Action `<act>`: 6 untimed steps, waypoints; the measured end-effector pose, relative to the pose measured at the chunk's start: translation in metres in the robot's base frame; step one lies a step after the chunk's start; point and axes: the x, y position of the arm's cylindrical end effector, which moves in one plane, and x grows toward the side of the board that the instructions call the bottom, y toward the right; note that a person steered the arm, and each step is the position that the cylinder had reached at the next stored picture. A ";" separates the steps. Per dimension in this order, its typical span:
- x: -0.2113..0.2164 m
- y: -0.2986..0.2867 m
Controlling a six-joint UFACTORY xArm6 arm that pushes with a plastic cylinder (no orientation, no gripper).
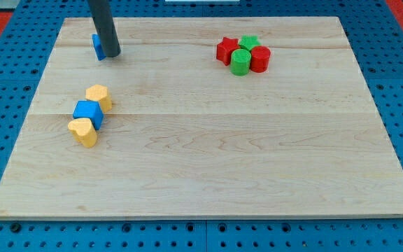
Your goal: Slide the blue cube to the center of the board
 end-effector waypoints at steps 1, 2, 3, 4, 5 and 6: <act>0.003 -0.035; 0.001 -0.053; -0.019 -0.055; -0.034 -0.055; -0.034 -0.055; -0.029 -0.041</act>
